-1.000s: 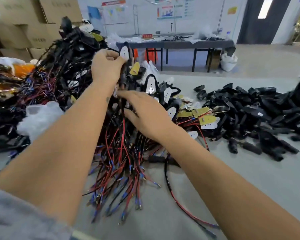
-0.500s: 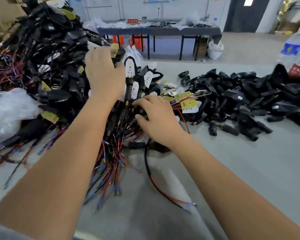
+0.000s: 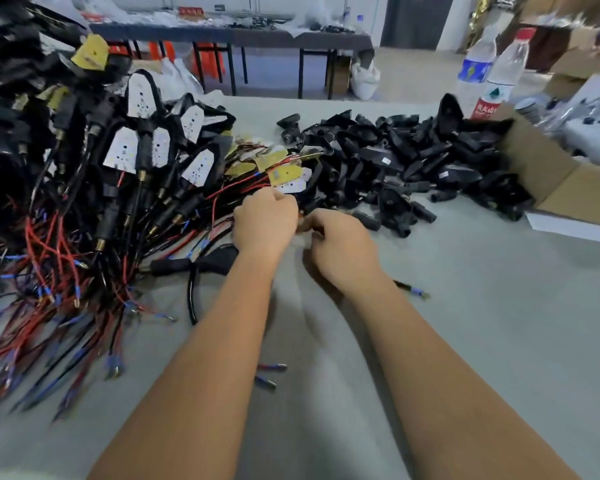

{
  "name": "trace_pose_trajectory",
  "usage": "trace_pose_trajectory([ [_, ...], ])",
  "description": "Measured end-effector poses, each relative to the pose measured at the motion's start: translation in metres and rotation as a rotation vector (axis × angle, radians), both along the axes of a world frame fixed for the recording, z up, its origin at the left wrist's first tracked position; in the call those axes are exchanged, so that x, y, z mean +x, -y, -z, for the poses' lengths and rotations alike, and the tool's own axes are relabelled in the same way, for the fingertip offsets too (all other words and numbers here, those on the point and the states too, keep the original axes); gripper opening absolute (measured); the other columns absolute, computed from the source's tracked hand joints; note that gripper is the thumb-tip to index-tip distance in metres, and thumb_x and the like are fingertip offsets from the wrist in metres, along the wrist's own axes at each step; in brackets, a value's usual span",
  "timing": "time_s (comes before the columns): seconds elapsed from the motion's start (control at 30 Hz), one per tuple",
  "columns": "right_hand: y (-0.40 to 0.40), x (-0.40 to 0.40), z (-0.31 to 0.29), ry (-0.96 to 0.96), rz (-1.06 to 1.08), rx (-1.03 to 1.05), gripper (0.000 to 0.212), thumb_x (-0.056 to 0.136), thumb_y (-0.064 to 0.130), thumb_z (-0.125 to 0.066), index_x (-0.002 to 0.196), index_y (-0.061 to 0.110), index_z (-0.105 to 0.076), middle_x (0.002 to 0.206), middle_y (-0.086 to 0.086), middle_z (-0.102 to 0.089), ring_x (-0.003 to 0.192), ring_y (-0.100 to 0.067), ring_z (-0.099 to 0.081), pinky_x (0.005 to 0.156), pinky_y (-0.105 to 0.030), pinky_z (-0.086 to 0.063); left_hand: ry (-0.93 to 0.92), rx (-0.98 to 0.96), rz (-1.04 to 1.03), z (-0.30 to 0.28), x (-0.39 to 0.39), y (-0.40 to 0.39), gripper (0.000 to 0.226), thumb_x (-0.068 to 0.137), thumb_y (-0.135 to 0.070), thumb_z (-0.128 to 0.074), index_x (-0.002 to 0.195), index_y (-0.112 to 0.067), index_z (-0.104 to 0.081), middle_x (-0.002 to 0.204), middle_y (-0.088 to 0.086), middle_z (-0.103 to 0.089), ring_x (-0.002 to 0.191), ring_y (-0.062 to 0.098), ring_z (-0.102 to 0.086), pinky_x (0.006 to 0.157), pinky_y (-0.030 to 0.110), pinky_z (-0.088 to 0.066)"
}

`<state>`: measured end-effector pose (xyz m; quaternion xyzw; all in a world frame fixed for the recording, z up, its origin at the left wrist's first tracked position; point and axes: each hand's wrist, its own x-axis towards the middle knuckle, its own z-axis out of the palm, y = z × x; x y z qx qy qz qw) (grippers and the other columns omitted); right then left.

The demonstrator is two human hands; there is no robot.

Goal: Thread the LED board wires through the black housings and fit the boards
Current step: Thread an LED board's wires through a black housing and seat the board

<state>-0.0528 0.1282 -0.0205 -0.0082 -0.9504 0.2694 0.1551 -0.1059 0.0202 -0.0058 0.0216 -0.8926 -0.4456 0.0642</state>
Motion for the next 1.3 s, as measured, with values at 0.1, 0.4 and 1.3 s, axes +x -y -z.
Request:
trace_pose_trajectory([
  [0.1, -0.007, 0.001, -0.003, -0.082, 0.085, -0.169, 0.029, 0.087, 0.001, -0.045, 0.108, 0.019, -0.054, 0.100, -0.005, -0.065, 0.096, -0.028, -0.057, 0.077, -0.039, -0.047, 0.005, 0.073, -0.073, 0.003, -0.004, 0.004, 0.034, 0.085, -0.027, -0.040, 0.103, -0.011, -0.063, 0.106, 0.015, -0.065, 0.108, 0.038, -0.054, 0.086, 0.047, -0.048],
  [0.4, 0.004, 0.001, -0.019, -0.378, 0.155, 0.039, 0.019, 0.094, 0.029, -0.051, 0.103, 0.025, -0.067, 0.092, 0.004, -0.063, 0.088, -0.019, -0.060, 0.062, -0.029, -0.035, -0.193, 0.719, -0.148, -0.006, -0.003, 0.010, 0.045, 0.089, -0.014, -0.044, 0.131, -0.021, -0.059, 0.129, -0.005, -0.061, 0.117, 0.010, -0.056, 0.098, 0.026, -0.042],
  [1.3, 0.013, -0.002, -0.004, -0.083, -0.024, 0.322, 0.017, 0.096, 0.022, -0.042, 0.104, 0.013, -0.053, 0.105, -0.007, -0.060, 0.100, -0.032, -0.057, 0.065, -0.033, -0.030, -0.249, -0.291, -0.170, 0.003, -0.014, 0.038, 0.028, 0.093, -0.007, -0.048, 0.118, -0.016, -0.056, 0.126, 0.014, -0.049, 0.110, 0.035, -0.052, 0.076, 0.034, -0.035],
])
